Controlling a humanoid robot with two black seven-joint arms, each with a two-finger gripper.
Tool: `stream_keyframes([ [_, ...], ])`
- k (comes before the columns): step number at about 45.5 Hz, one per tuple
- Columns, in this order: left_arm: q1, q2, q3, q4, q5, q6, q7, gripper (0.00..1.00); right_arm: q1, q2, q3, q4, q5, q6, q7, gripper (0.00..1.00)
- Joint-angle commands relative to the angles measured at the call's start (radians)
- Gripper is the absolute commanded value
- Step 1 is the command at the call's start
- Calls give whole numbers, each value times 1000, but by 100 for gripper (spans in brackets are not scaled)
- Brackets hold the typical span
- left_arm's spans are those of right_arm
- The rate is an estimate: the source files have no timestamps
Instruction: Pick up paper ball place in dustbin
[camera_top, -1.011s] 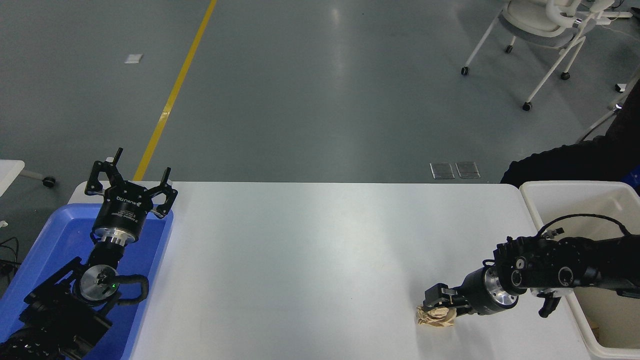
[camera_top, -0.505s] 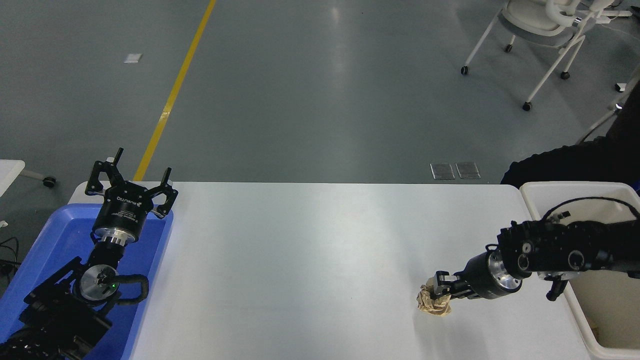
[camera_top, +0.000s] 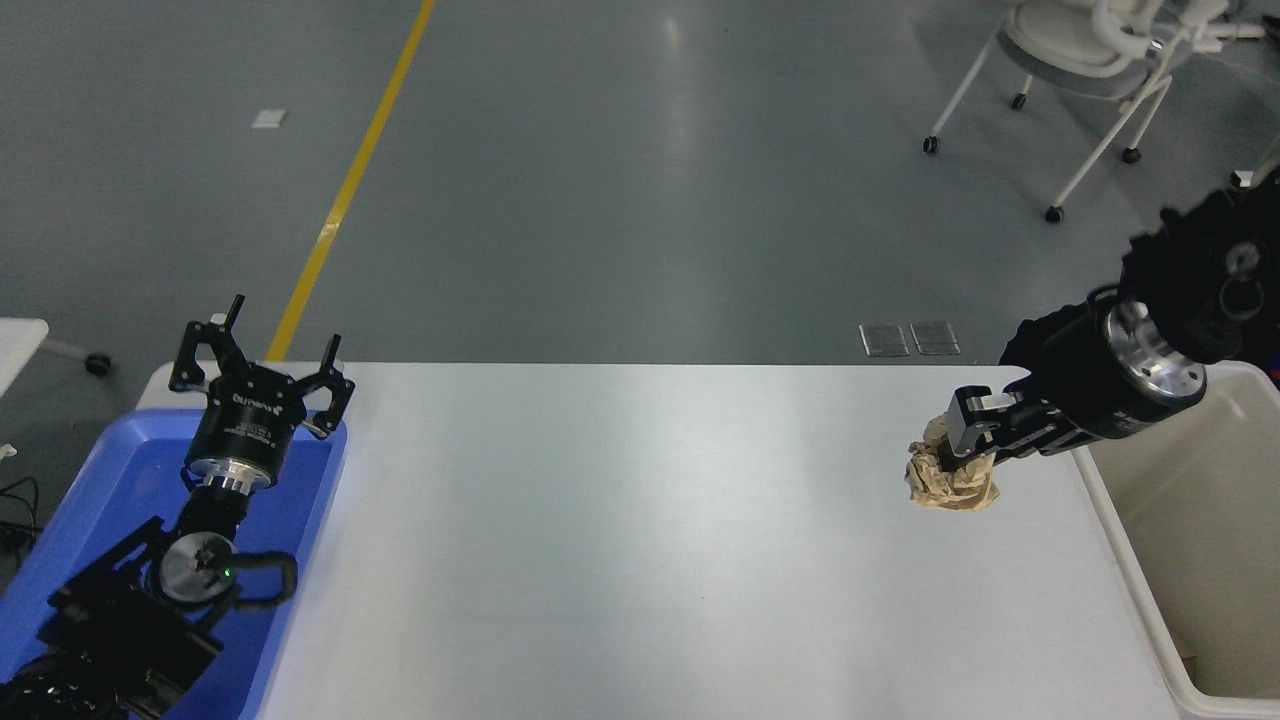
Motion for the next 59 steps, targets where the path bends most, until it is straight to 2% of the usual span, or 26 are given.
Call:
stream_keyframes([
  [1, 1, 0, -1, 0, 0, 0, 0, 100, 198, 27, -34, 34, 43, 123, -13, 0],
  [6, 1, 0, -1, 0, 0, 0, -1, 100, 218, 22, -106, 30, 23, 127, -13, 0],
  [11, 1, 0, -1, 0, 0, 0, -1, 100, 220, -27, -199, 4, -71, 127, -11, 0],
  [19, 1, 0, -1, 0, 0, 0, -1, 100, 182, -249, -310, -134, -283, 126, -7, 0],
  [28, 1, 0, -1, 0, 0, 0, -1, 100, 19, -489, -298, -407, -464, 112, 1, 0],
  [32, 1, 0, -3, -1, 0, 0, -1, 100, -94, -588, -238, -519, -530, 59, 6, 0],
  [36, 1, 0, -3, 0, 0, 0, -1, 100, -280, -662, -132, -597, -556, -70, 4, 0],
  [43, 1, 0, -3, 0, 0, 0, -1, 100, -694, -667, 95, -696, -544, -317, -2, 0],
  [45, 1, 0, -3, -1, 0, 0, -1, 100, -879, -645, 231, -748, -530, -388, -8, 0],
  [51, 0, 0, -3, -1, 0, 0, -1, 100, -1226, -570, 538, -883, -451, -443, -13, 0],
  [59, 0, 0, -3, 0, 0, 0, -1, 100, -1535, -397, 834, -1130, -293, -448, -13, 0],
])
